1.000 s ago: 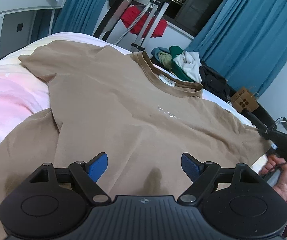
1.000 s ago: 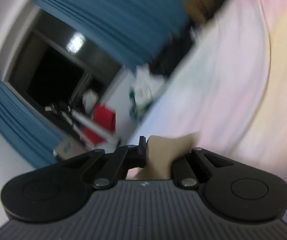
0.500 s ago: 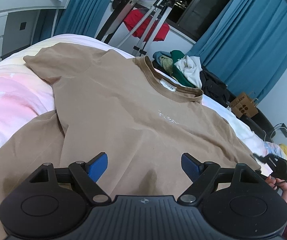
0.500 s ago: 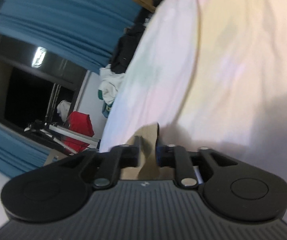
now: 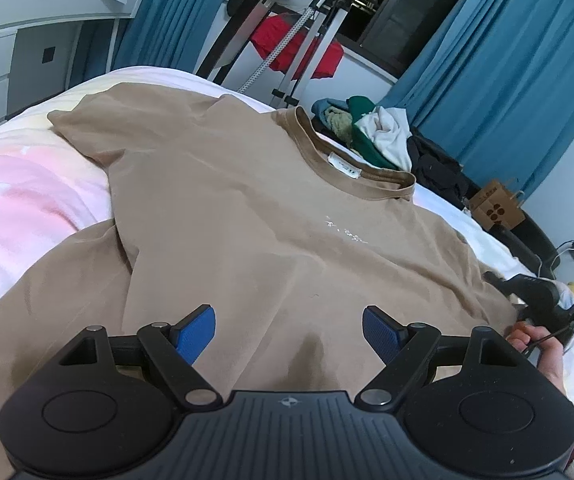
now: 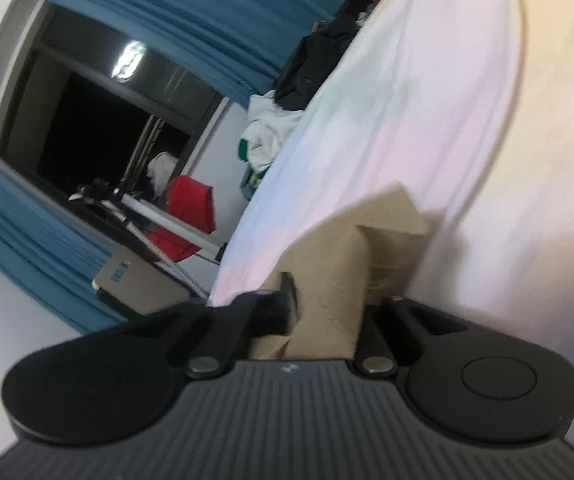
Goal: Fold clothes
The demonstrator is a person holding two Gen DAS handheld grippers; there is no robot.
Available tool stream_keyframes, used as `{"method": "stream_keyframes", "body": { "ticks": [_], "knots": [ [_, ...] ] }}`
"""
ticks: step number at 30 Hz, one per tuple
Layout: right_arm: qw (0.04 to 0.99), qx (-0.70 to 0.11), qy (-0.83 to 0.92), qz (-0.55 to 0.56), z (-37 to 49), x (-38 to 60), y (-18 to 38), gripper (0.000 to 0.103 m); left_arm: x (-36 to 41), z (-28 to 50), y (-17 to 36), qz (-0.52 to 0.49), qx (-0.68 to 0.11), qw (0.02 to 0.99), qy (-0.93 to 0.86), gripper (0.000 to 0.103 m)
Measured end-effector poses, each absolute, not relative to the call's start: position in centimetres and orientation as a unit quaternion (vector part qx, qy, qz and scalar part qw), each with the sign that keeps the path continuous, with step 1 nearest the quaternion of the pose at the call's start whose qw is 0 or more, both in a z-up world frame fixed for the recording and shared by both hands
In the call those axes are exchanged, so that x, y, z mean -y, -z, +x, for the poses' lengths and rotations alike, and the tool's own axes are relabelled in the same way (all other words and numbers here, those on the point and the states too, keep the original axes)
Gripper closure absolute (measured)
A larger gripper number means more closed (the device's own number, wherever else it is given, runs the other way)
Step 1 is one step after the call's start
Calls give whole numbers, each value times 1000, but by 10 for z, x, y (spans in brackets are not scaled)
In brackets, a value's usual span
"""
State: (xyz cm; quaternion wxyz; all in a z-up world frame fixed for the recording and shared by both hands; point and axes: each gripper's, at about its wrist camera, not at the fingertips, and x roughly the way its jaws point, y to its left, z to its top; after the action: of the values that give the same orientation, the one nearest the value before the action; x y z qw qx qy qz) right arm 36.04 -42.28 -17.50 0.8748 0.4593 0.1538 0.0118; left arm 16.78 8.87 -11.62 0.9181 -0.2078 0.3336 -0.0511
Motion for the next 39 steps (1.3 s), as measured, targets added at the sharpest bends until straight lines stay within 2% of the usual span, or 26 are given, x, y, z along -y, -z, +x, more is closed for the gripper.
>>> {"method": "stream_keyframes", "body": {
  "ticks": [5,9,16,21,26,31,32,33,34,35,36,39],
  "knots": [
    [910,-111,67,394,345,427,144,100,-89,169,114,-204,-331,920,47,20],
    [942,-83,123,300,328,408,113,100,-93,165,105,-189,-321,927,37,20],
    [990,-49,98,92,326,295,49,99,-101,154,81,-140,-301,943,9,20],
    [996,-83,20,-28,322,175,45,99,-122,146,65,-145,-277,950,-16,20],
    [983,-148,-27,-102,336,87,86,98,-155,141,63,-180,-272,945,-35,20],
    [966,-243,-46,-69,363,68,114,93,-173,142,68,-196,-275,940,-40,20],
    [962,-262,-49,-52,367,70,117,84,-173,143,69,-198,-277,939,-38,20],
    [960,-269,-65,-37,367,74,115,59,-173,144,70,-200,-279,939,-35,20],
    [958,-274,-84,-22,365,77,112,44,-173,145,71,-202,-280,938,-33,20],
    [955,-279,-103,-7,363,81,109,24,-173,146,73,-205,-282,937,-30,20],
    [951,-283,-122,8,362,85,105,20,-172,146,73,-204,-283,937,-25,20],
    [947,-279,-158,31,336,98,85,20,-164,146,73,-194,-282,940,-15,20]
  ]
}}
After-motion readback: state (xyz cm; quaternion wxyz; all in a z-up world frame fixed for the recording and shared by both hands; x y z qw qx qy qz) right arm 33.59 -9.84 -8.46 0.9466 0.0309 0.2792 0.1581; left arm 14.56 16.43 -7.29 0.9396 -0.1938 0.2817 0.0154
